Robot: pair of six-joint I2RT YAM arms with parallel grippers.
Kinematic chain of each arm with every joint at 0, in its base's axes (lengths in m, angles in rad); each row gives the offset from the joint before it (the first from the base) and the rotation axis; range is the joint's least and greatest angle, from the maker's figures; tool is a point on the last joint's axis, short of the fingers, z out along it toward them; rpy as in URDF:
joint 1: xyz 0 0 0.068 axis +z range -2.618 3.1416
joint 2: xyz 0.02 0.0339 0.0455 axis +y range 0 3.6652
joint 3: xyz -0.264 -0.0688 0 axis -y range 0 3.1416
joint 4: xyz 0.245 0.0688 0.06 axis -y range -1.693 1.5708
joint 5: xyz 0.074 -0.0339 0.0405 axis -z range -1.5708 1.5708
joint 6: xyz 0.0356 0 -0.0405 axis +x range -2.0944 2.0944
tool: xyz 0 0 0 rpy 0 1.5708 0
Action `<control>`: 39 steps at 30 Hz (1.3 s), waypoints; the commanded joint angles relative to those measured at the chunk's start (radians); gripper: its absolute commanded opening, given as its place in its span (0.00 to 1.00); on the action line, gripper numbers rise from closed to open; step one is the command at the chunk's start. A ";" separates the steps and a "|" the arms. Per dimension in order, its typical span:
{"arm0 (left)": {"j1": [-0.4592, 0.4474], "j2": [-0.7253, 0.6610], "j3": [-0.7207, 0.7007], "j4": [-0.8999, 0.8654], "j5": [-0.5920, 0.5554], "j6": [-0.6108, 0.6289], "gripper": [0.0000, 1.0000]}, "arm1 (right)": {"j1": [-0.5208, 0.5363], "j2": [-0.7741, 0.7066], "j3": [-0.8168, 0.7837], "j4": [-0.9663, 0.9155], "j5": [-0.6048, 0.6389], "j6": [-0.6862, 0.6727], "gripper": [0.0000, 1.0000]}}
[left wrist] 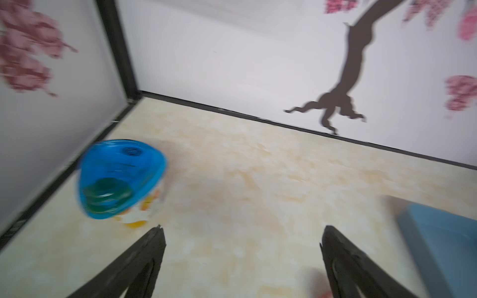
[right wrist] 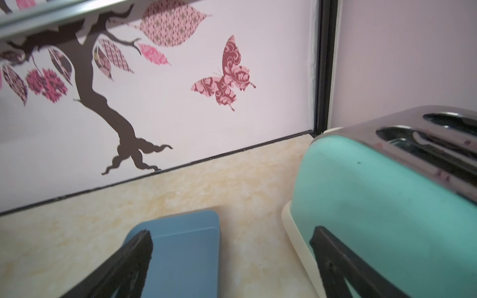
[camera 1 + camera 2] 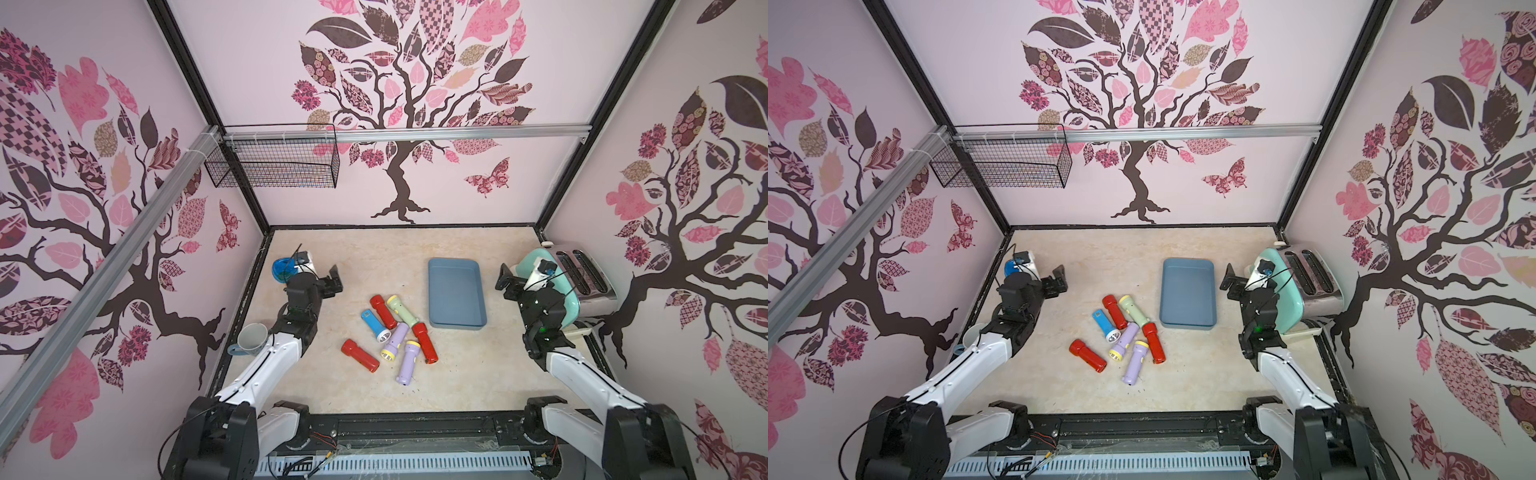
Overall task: Put the flashlights into the storage boxes
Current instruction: Pick up the flashlight from the center of the board.
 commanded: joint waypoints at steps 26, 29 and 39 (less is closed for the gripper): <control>-0.145 -0.581 -0.305 -0.599 -0.195 -0.388 0.98 | 0.755 0.118 -0.042 -0.450 -0.110 0.352 0.70; -0.145 -0.605 -0.326 -0.583 -0.194 -0.391 0.98 | 0.755 0.181 -0.014 -0.450 -0.148 0.340 0.62; -0.144 -0.551 -0.342 -0.546 -0.202 -0.403 0.98 | 0.755 0.341 0.037 -0.366 -0.216 0.310 0.56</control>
